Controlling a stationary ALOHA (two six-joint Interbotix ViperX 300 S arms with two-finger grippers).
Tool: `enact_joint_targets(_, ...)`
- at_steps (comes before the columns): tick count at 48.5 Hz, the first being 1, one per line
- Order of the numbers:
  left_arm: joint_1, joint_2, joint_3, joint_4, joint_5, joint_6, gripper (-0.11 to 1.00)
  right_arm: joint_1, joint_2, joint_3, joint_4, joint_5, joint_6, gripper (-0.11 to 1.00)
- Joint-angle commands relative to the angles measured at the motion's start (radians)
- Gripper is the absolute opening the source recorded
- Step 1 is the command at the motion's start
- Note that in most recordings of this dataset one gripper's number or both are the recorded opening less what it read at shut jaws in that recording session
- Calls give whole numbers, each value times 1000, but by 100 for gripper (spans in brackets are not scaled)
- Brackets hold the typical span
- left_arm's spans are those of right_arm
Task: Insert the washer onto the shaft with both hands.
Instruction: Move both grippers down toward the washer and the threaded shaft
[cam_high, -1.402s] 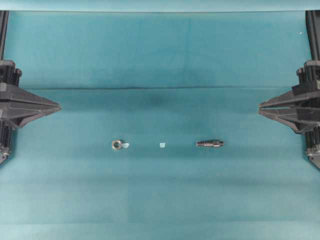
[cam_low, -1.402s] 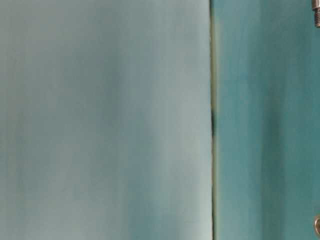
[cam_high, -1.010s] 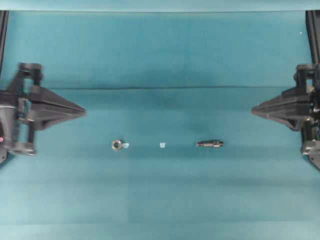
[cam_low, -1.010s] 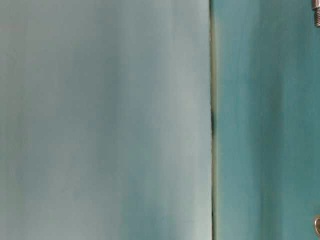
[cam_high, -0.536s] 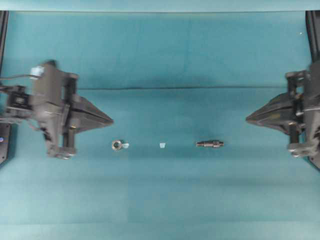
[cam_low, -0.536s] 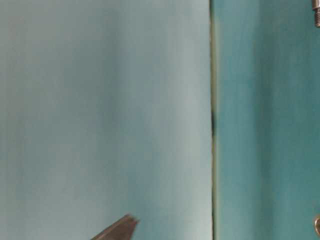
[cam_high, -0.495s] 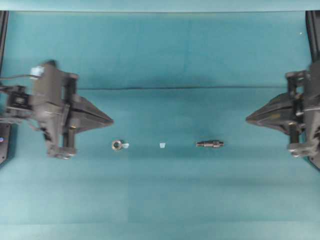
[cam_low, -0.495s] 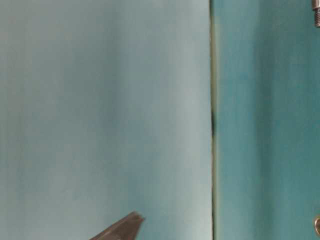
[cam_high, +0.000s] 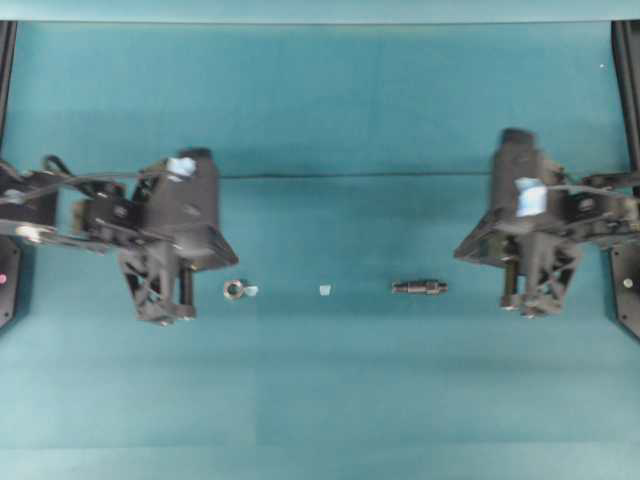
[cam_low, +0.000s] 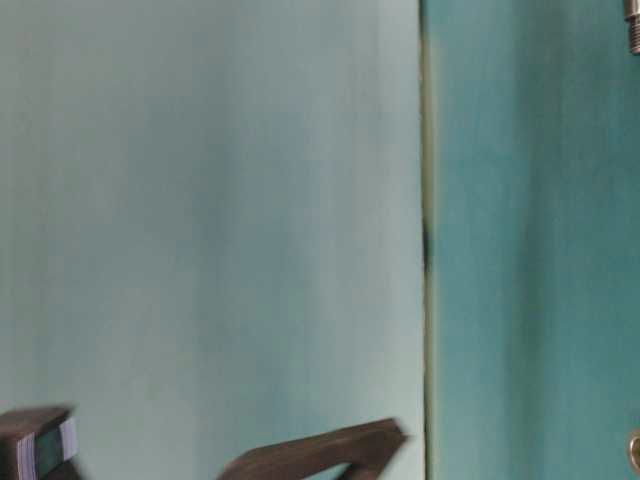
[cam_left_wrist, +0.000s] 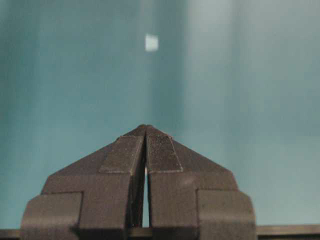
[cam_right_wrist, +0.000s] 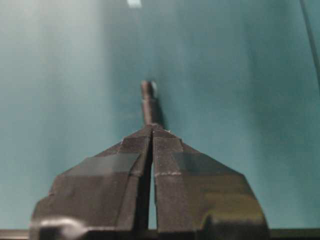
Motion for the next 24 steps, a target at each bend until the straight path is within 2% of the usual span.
enact_joint_targets(1, -6, 34, -28, 2, 14, 0, 2, -3, 32, -44, -11, 23, 0, -9)
enact_joint_targets(24, -17, 206, -75, 6, 71, 8, 2, -3, 179, -92, -12, 92, 2, -9)
